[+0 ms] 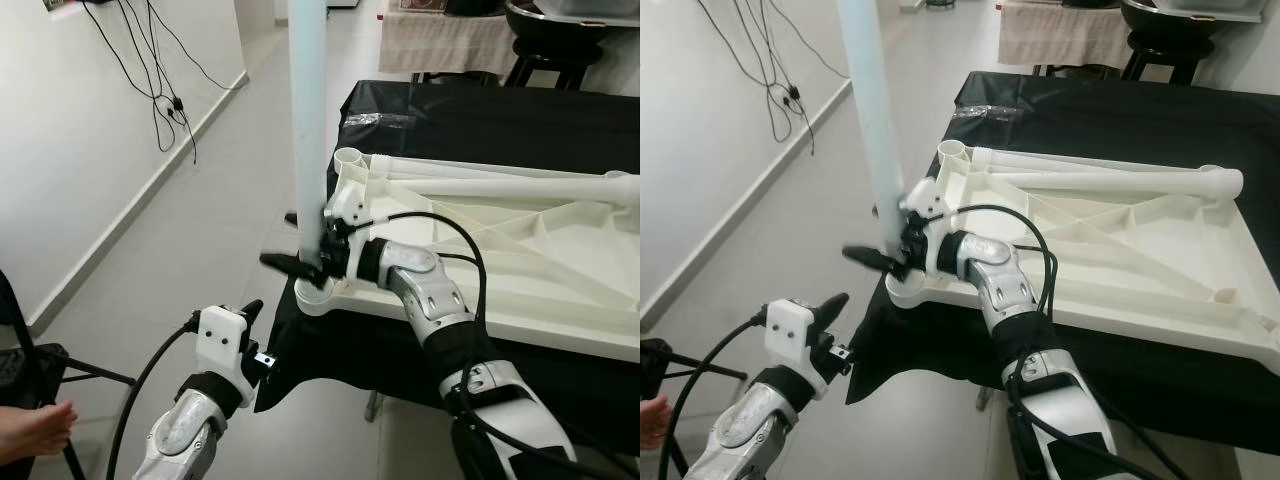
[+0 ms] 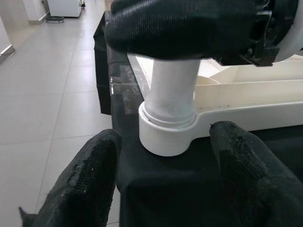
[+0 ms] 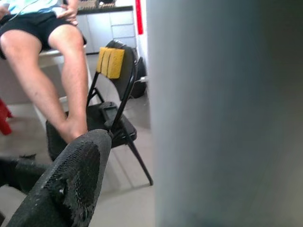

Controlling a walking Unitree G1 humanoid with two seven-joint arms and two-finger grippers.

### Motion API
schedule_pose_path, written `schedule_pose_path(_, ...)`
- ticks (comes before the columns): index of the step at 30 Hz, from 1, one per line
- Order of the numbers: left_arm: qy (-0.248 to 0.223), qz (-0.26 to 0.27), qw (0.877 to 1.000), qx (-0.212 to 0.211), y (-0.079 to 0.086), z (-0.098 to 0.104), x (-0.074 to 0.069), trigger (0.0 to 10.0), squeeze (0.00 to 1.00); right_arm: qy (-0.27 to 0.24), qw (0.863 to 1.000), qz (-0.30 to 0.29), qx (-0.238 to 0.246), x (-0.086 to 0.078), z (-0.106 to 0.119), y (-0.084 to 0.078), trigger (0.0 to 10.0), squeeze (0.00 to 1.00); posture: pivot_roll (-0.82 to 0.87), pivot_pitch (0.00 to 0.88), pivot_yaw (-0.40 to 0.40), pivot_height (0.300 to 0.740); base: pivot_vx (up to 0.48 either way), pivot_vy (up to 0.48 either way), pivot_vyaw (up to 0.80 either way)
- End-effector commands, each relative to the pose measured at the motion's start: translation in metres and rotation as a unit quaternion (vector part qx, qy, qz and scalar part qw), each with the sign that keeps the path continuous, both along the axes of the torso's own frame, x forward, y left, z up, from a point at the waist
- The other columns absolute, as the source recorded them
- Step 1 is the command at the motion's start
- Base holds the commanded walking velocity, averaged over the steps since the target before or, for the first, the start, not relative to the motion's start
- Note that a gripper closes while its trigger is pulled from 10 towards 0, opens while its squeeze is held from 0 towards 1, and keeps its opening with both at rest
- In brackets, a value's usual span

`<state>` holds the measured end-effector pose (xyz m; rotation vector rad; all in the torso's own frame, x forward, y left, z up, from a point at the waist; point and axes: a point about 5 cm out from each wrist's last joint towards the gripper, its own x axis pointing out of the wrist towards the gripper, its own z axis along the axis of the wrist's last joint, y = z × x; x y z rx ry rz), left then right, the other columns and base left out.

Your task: Building children table

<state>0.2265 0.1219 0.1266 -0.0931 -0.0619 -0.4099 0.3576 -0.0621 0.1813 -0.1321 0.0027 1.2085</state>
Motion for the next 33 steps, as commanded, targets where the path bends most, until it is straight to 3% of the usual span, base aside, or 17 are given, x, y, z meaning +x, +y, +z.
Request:
schedule_pose_path(1, 0.009, 0.001, 1.0, 0.005, 0.001, -0.005, -0.001, 10.0, 0.0, 0.006, 0.998, 0.051, -0.022, -0.001, 0.001, 0.012, 10.0, 0.0, 0.01, 0.081, 0.019, 0.74, 0.0, 0.0, 0.0)
schedule_pose_path(5, 0.01, 0.001, 1.0, 0.006, 0.0, -0.005, -0.001, 10.0, 0.0, 0.03, 0.997, 0.066, -0.03, 0.004, 0.001, 0.013, 10.0, 0.0, 0.02, 0.081, 0.017, 0.74, 0.0, 0.0, 0.0)
schedule_pose_path(6, 0.01, 0.001, 1.0, 0.005, -0.001, -0.005, -0.001, 10.0, 0.0, 0.042, 0.996, 0.07, -0.024, 0.006, 0.003, 0.011, 0.0, 0.0, 0.02, 0.081, 0.016, 0.74, 0.0, 0.0, 0.0)
schedule_pose_path(14, 0.01, 0.001, 1.0, 0.004, -0.001, -0.005, -0.002, 10.0, 0.0, 0.042, 0.996, 0.072, -0.018, 0.009, 0.005, 0.004, 0.0, 0.0, 0.01, 0.085, 0.015, 0.74, 0.0, 0.0, 0.0)
schedule_pose_path(16, 0.009, 0.001, 1.0, 0.003, -0.002, -0.004, -0.002, 10.0, 0.0, 0.032, 0.997, 0.062, -0.016, 0.011, 0.006, -0.005, 0.0, 0.0, 0.01, 0.085, 0.015, 0.74, 0.0, 0.0, 0.0)
schedule_pose_path(18, 0.008, 0.001, 1.0, 0.002, -0.001, -0.003, -0.003, 10.0, 0.0, 0.005, 0.999, 0.024, -0.02, 0.005, -0.002, -0.028, 0.0, 0.0, 0.0, 0.096, 0.01, 0.74, 0.0, 0.0, 0.0)
schedule_pose_path(22, 0.008, 0.001, 1.0, 0.002, -0.001, -0.003, -0.003, 10.0, 0.0, -0.003, 1.0, 0.01, -0.024, 0.0, -0.006, -0.036, 0.0, 0.0, 0.0, 0.096, 0.01, 0.74, 0.0, 0.0, 0.0)
schedule_pose_path(23, 0.008, 0.001, 1.0, 0.002, 0.0, -0.003, -0.004, 10.0, 0.0, 0.0, 0.999, -0.021, -0.033, -0.009, -0.017, -0.035, 0.0, 0.0, 0.0, 0.101, 0.006, 0.74, 0.0, 0.0, 0.0)
schedule_pose_path(24, 0.009, 0.001, 1.0, 0.003, 0.002, -0.002, -0.004, 10.0, 0.0, 0.017, 0.986, -0.162, -0.033, -0.022, -0.036, -0.025, 0.0, 0.0, -0.03, 0.113, 0.028, 0.74, 0.0, 0.0, 0.0)
schedule_pose_path(25, 0.01, -0.001, 1.0, 0.005, 0.003, -0.003, -0.004, 10.0, 0.0, 0.019, 0.966, -0.254, -0.039, -0.034, -0.046, -0.017, 0.0, 0.0, -0.02, 0.107, 0.038, 0.74, 0.0, 0.0, 0.0)
schedule_pose_path(26, 0.01, -0.001, 1.0, 0.005, 0.003, -0.003, -0.004, 10.0, 0.0, 0.019, 0.966, -0.254, -0.039, -0.034, -0.046, -0.017, 0.0, 0.0, -0.02, 0.107, 0.038, 0.74, 0.0, 0.0, 0.0)
schedule_pose_path(27, 0.013, -0.005, 1.0, 0.008, 0.003, -0.004, -0.004, 10.0, 0.0, 0.014, 0.947, -0.318, -0.041, -0.042, -0.048, -0.007, 0.0, 0.0, -0.03, 0.095, 0.034, 0.74, 0.0, 0.0, 0.0)
schedule_pose_path(31, 0.013, -0.005, 1.0, 0.008, 0.003, -0.004, -0.004, 10.0, 0.0, 0.005, 0.948, -0.315, -0.036, -0.036, -0.044, -0.005, 0.0, 0.0, -0.02, 0.095, 0.03, 0.74, 0.0, 0.0, 0.0)
schedule_pose_path(33, 0.012, -0.002, 1.0, 0.01, 0.002, -0.004, -0.004, 10.0, 0.0, -0.001, 0.947, -0.32, -0.027, -0.025, -0.042, -0.003, 0.0, 0.0, -0.01, 0.091, 0.023, 0.74, 0.0, 0.0, 0.0)
